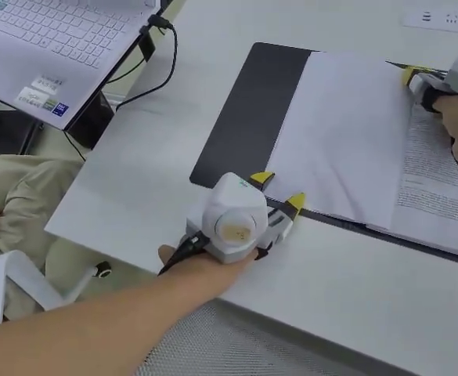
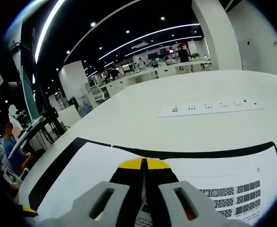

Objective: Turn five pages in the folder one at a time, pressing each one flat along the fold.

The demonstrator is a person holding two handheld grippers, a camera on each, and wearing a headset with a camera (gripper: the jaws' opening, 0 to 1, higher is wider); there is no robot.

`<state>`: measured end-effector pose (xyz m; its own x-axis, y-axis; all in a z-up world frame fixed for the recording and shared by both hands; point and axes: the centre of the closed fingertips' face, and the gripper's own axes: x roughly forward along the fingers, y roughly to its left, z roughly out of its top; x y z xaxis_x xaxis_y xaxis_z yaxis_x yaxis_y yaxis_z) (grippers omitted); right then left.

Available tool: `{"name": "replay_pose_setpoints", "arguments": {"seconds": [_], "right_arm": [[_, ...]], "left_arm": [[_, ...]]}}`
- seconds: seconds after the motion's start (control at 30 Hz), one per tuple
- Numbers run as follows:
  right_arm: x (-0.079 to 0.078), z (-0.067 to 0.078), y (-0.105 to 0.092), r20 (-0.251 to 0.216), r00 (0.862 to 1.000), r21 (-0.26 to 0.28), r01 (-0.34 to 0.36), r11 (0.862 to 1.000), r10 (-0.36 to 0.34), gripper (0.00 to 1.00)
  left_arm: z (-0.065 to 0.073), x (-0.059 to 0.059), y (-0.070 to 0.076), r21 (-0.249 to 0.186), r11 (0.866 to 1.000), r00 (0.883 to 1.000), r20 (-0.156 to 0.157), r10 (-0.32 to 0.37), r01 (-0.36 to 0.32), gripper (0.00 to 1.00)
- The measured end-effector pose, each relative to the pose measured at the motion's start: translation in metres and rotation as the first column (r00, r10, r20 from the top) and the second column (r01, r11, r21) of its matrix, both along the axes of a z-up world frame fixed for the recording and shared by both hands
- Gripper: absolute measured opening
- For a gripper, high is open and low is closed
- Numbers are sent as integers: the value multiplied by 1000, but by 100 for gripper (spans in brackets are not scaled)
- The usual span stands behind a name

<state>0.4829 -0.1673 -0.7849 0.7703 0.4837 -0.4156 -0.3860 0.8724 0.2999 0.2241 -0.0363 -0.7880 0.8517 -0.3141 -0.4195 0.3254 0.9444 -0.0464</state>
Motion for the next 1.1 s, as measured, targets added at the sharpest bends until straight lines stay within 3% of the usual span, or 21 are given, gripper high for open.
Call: {"name": "replay_pose_setpoints", "arguments": {"seconds": [0.33,0.4,0.6,0.67,0.8,1.1], "right_arm": [[-17,1,-2,-1,1000,17,-9,1000,9,0],[-28,2,-2,6,1000,12,-16,1000,16,0],[-40,2,-5,9,1000,20,-28,999,28,0],[-54,4,-3,11,1000,23,-29,999,29,0],[-56,4,-4,13,1000,38,-29,999,28,0],[-109,16,3,20,999,64,-35,997,34,0]], "left_arm": [[0,-1,0,0,1000,1000,2,-2,2,32],[0,-1,0,-1,1000,1000,5,-2,2,32],[-2,0,0,-3,1000,1000,10,-4,4,31],[-2,-1,0,-2,1000,1000,12,-4,4,31],[-2,-1,0,-4,1000,1000,12,-3,3,31],[-1,-2,0,-1,1000,1000,11,-3,3,31]]}}
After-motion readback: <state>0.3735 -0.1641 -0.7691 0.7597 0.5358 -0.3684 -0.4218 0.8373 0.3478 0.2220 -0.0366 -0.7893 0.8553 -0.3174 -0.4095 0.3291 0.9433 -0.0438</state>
